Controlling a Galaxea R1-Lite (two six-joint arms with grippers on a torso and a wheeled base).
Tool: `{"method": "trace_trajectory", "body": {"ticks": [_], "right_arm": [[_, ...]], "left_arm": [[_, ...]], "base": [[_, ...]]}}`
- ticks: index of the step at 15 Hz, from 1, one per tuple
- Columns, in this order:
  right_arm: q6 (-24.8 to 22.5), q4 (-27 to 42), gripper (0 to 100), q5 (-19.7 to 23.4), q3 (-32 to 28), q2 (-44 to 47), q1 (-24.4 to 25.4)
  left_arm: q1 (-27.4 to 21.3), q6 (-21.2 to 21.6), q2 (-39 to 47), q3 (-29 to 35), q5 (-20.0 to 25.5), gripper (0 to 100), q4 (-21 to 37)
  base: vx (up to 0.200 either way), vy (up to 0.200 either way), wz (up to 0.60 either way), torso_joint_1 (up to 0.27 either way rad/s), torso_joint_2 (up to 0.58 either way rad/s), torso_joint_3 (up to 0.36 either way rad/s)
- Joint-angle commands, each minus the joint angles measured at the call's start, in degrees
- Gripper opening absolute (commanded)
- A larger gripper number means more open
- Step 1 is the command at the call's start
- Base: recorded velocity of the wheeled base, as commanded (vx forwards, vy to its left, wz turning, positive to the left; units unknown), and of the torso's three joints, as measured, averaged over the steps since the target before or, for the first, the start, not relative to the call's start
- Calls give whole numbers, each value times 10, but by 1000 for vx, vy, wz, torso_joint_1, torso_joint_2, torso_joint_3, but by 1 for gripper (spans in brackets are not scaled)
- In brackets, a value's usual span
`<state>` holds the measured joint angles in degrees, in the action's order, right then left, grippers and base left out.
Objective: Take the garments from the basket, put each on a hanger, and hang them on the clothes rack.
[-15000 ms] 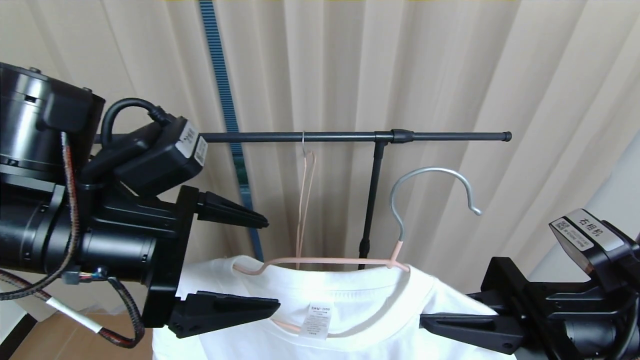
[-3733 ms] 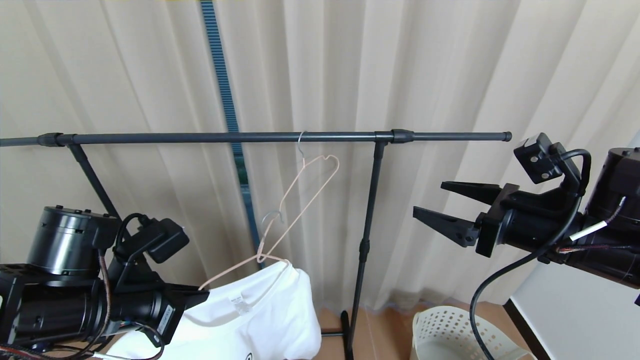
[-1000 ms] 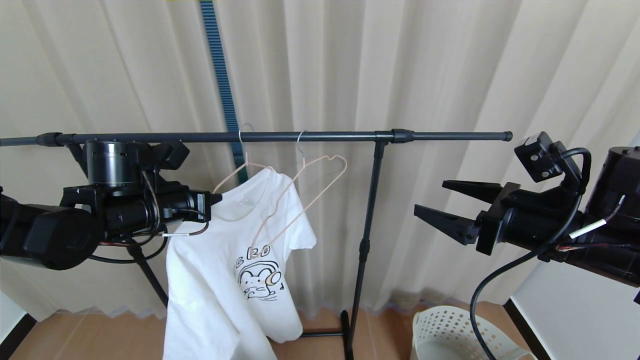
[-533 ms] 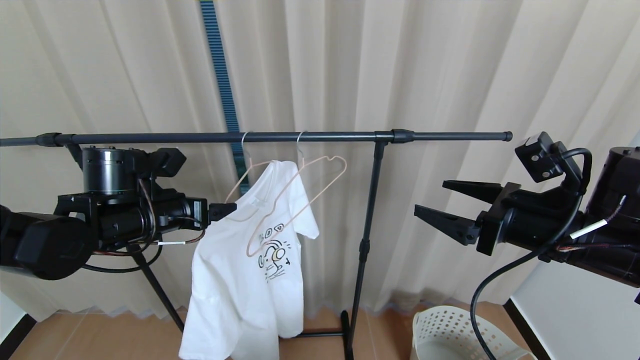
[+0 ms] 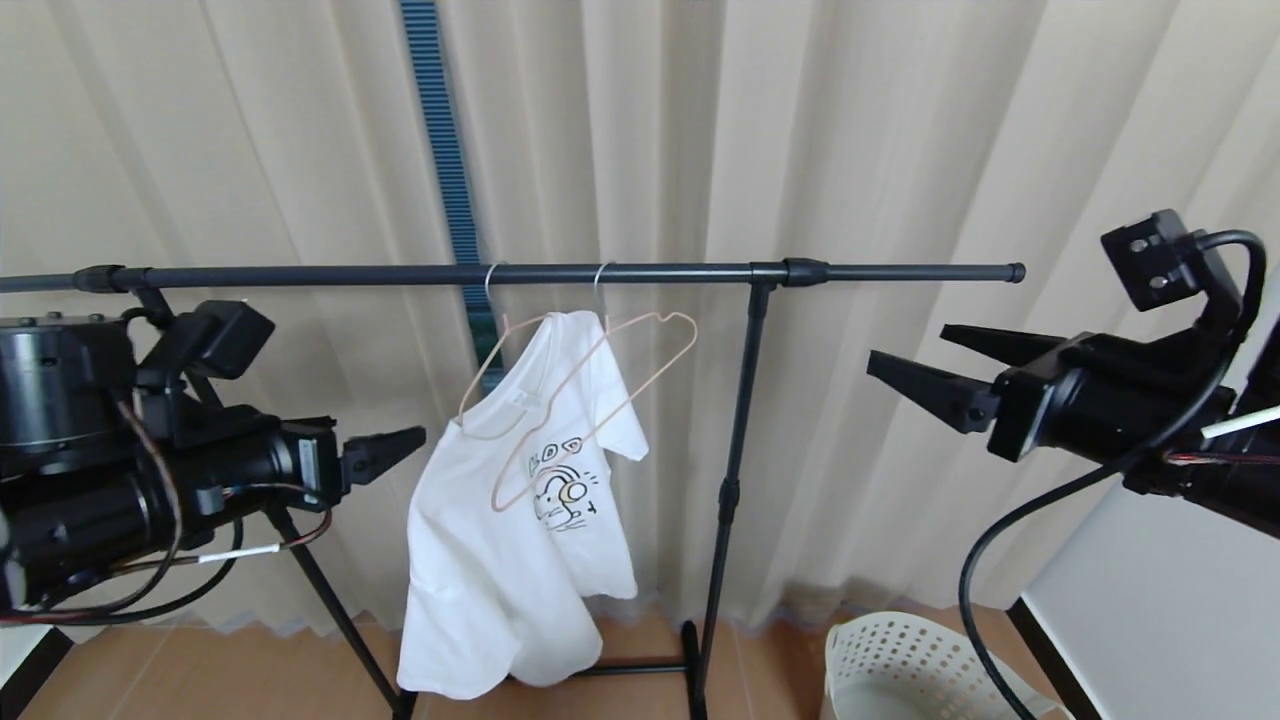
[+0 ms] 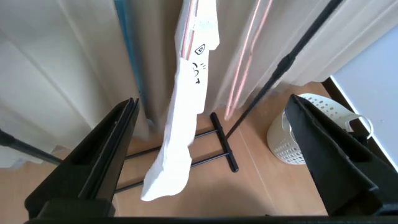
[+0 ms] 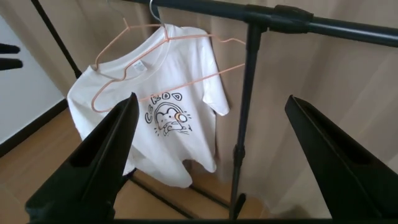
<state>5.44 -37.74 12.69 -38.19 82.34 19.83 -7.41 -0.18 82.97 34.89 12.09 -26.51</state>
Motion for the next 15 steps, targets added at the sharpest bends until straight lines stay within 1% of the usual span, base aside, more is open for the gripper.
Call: {"method": "trace_trajectory", "body": {"ticks": [1, 2, 3, 4, 5, 6, 7, 8, 9, 11, 13, 14, 15], "right_arm": [[7, 82, 100, -26, 0, -104, -1], [3, 124, 100, -36, 15, -145, -1], [-7, 148, 100, -45, 29, -176, -1], [-22, 172, 100, -58, 58, -207, -2], [-32, 179, 100, -71, 81, -223, -1], [-57, 178, 100, -100, 126, -237, -1], [-70, 175, 100, -119, 152, -242, -1], [-77, 173, 100, -140, 189, -262, 2], [-78, 173, 100, -142, 214, -286, 5], [-79, 179, 100, -143, 258, -336, 7], [-80, 181, 100, -141, 333, -410, 7], [-81, 186, 100, -139, 360, -450, 7], [-83, 204, 100, -140, 375, -480, 7]], "left_arm": [[-1, 2, -155, -94, -1, 100, 11], [-1, 4, -206, -119, -1, 100, 30], [-1, 5, -246, -135, 0, 100, 50], [0, 6, -294, -151, 0, 100, 77], [0, 6, -323, -158, 0, 100, 95], [1, 7, -372, -165, 0, 100, 132], [1, 8, -401, -172, 0, 100, 156], [0, 9, -446, -185, 3, 100, 194], [1, 13, -471, -201, 3, 100, 208], [1, 17, -504, -238, 3, 100, 210], [1, 19, -552, -278, 2, 100, 212], [2, 20, -571, -295, 2, 100, 212], [2, 20, -591, -310, 1, 100, 212]], "base": [[0, 0, 0, 0, 0, 0], [0, 0, 0, 0, 0, 0], [0, 0, 0, 0, 0, 0], [0, 0, 0, 0, 0, 0], [0, 0, 0, 0, 0, 0], [0, 0, 0, 0, 0, 0], [0, 0, 0, 0, 0, 0], [0, 0, 0, 0, 0, 0], [0, 0, 0, 0, 0, 0], [0, 0, 0, 0, 0, 0], [0, 0, 0, 0, 0, 0], [0, 0, 0, 0, 0, 0], [0, 0, 0, 0, 0, 0]]}}
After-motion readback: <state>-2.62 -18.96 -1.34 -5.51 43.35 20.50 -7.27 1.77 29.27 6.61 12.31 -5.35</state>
